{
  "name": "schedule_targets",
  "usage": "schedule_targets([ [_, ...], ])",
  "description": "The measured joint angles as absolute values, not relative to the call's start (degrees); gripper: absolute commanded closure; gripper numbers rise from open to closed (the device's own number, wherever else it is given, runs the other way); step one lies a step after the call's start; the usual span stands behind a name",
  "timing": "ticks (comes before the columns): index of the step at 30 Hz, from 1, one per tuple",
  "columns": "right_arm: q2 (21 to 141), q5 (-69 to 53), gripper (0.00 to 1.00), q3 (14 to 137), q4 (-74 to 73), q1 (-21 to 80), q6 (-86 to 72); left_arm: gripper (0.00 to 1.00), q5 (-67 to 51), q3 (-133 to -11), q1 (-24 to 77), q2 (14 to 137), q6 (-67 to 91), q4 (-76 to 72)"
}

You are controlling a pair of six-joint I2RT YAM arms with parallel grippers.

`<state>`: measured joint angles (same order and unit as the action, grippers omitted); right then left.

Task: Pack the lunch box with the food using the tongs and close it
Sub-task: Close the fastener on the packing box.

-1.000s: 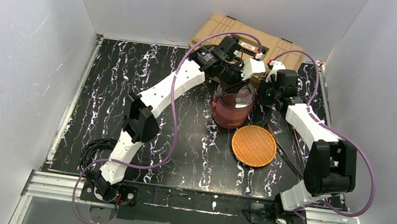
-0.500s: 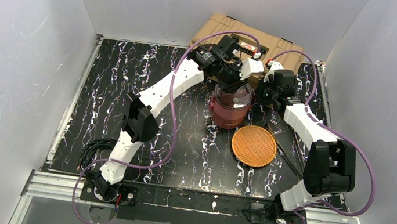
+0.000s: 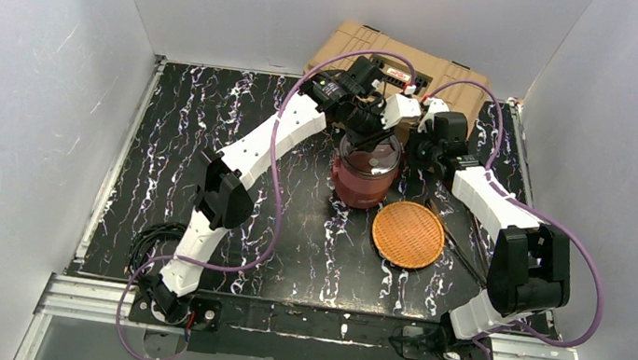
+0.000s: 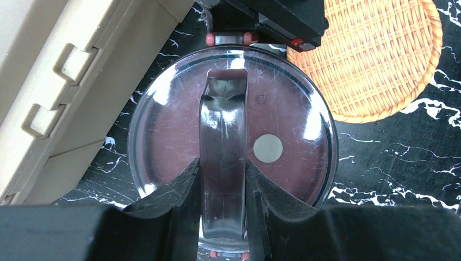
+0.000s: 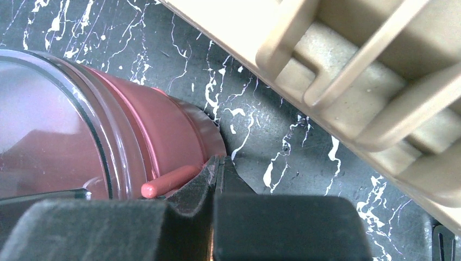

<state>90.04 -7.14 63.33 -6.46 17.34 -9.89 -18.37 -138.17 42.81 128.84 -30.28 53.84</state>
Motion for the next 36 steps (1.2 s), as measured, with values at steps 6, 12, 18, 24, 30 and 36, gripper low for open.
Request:
schedule_targets([
  [6, 90.04, -6.92, 0.99, 63.33, -6.28, 17.91, -10.41, 1.0, -17.98, -138.32, 42.7, 128.79, -30.17, 54.74],
  [12, 90.04, -5.54, 0.99, 63.35, -6.24, 18.96, -10.59, 1.0, -17.91, -138.54, 42.5, 128.77, -30.17, 55.7],
  [18, 90.06, -4.4, 0.99, 63.46, -6.26, 20.08, -10.79, 1.0, -17.21, -138.89, 42.46, 128.77, -30.2, 56.93],
  [24, 90.06, -2.52, 0.99, 63.96, -7.29, 21.15, -10.94, 1.0, -16.49, -138.32, 42.46, 128.2, -30.17, 57.43],
  [30, 89.32, 6.26, 0.97, 67.88, -16.86, 24.03, -11.31, 0.98, -16.21, -132.79, 42.15, 124.66, -30.63, 53.76],
  [36, 82.87, 14.98, 0.84, 68.38, -24.05, 29.1, -13.54, 0.84, -16.29, -128.66, 42.02, 122.37, -30.39, 50.0],
])
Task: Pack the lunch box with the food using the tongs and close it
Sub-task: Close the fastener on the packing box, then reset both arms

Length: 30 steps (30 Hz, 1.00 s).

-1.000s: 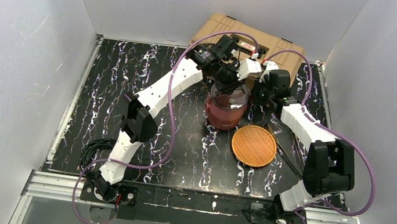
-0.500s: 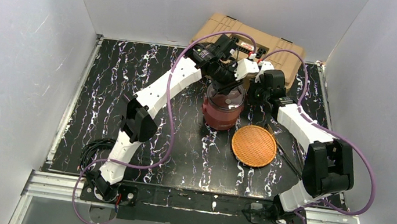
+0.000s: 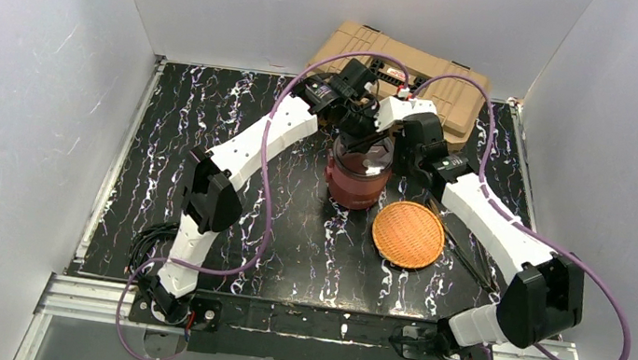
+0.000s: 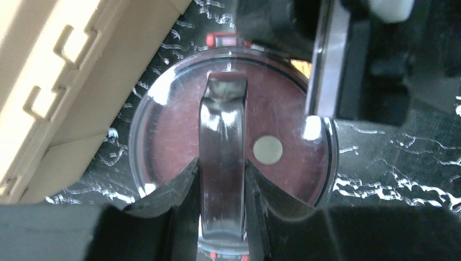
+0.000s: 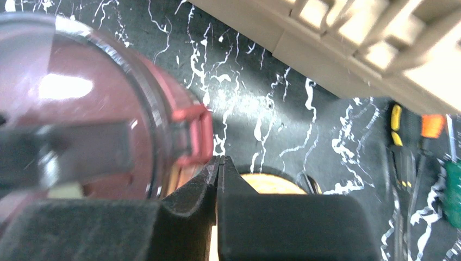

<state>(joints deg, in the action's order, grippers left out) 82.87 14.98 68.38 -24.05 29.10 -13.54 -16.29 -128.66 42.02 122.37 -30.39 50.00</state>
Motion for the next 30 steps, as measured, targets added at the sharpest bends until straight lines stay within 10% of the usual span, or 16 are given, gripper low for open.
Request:
schedule_targets([
  [10, 78.94, 18.76, 0.62, 68.69, -28.34, 29.08, -17.87, 0.51, -15.62, -128.29, 42.87, 122.52, -28.45, 46.15],
  [17, 73.14, 12.99, 0.25, 67.85, -28.03, 21.87, -17.89, 0.02, -16.05, -127.85, 42.3, 122.56, -24.08, 43.22],
  [22, 71.92, 3.79, 0.02, 65.21, -25.89, 13.28, -17.58, 0.02, -16.97, -125.64, 41.3, 121.32, -18.24, 41.65],
  [30, 68.01, -4.99, 0.02, 58.33, -19.18, 5.8, -15.84, 0.02, -16.38, -111.13, 33.82, 107.31, -1.23, 36.23],
])
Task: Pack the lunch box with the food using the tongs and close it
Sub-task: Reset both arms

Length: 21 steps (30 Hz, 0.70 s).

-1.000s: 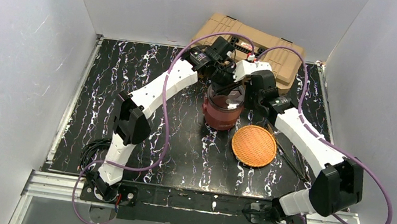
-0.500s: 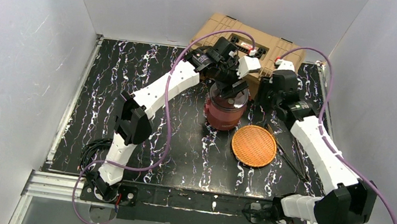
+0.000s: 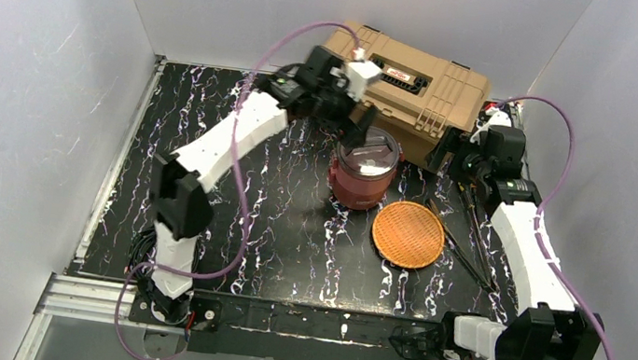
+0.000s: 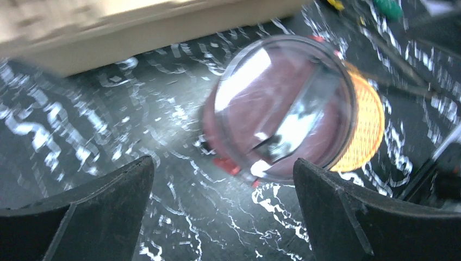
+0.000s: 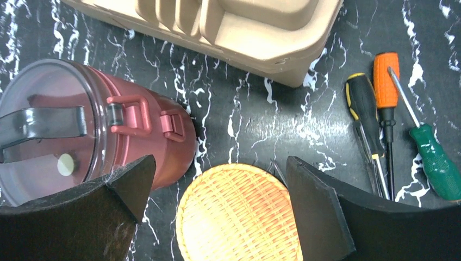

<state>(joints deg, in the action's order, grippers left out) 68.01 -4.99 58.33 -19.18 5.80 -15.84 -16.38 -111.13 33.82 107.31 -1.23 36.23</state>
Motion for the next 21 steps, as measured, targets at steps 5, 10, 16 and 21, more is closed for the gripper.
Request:
schedule_targets([
  [5, 61.3, -4.95, 0.02, 53.34, -12.53, 5.34, -14.94, 0.02, -14.72, -94.08, 21.28, 90.76, 10.94, 29.71],
  [10, 56.62, -1.41, 0.02, 50.65, -8.19, 5.34, -14.11, 0.02, -6.02, -79.15, 12.56, 76.09, 17.47, 26.57],
  [16, 53.1, 2.85, 0.02, 48.47, -6.15, 5.37, -12.78, 0.02, 6.09, -62.59, 13.08, 57.95, 14.9, 22.79],
  [21, 50.11, 4.84, 0.02, 46.26, -4.49, 5.34, -11.75, 0.02, 11.64, -57.34, 13.08, 49.04, 11.99, 20.45],
])
